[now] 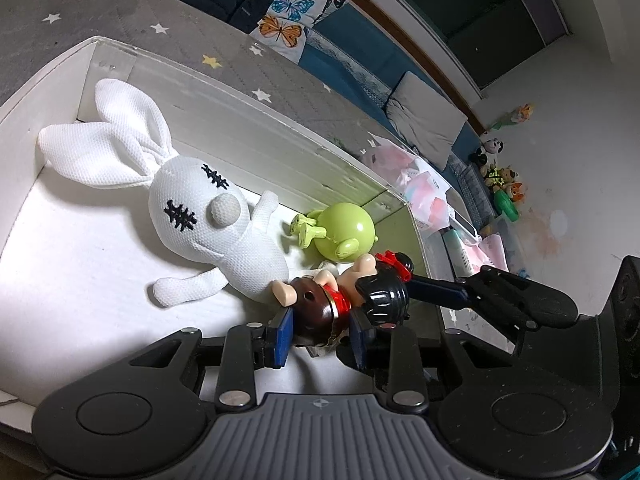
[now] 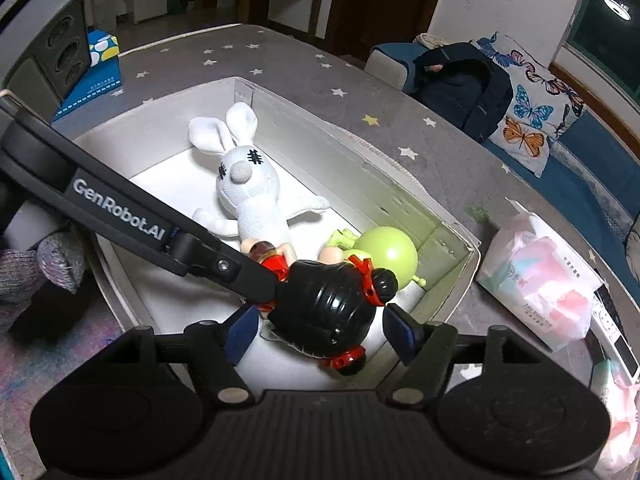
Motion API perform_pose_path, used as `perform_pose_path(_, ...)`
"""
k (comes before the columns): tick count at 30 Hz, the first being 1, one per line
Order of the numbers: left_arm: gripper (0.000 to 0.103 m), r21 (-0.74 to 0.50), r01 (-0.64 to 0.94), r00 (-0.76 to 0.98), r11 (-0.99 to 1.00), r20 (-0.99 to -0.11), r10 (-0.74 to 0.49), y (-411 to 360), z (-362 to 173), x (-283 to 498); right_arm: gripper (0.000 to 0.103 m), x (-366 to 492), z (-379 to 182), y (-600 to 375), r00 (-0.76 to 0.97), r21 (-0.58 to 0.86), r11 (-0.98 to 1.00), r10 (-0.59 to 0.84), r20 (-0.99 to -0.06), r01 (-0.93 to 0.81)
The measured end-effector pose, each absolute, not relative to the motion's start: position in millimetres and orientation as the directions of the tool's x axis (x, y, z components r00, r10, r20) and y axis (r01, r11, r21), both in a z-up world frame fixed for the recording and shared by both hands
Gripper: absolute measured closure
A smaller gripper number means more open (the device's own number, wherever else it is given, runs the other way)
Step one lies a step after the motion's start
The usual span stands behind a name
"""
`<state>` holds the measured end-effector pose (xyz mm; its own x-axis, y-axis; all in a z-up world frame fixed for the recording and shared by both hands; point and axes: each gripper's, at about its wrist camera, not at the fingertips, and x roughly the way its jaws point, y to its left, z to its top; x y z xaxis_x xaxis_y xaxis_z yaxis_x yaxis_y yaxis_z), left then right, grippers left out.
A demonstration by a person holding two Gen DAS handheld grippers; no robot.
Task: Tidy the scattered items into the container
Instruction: 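Carry the black-haired doll with both grippers into the white box, then open both grippers to release the doll and pull them back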
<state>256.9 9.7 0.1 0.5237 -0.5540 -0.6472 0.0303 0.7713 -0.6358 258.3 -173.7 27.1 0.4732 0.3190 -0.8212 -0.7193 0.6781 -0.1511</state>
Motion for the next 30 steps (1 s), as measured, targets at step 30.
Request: perform_pose_path(30,0.071,-0.595,0.098,0.562,0.798,-0.629,-0.538,6.1,19.2,234.1,0.026,200.6,54.1,-209.4,0.653,-0.072,0.824,0.388,-0.651,-0.562)
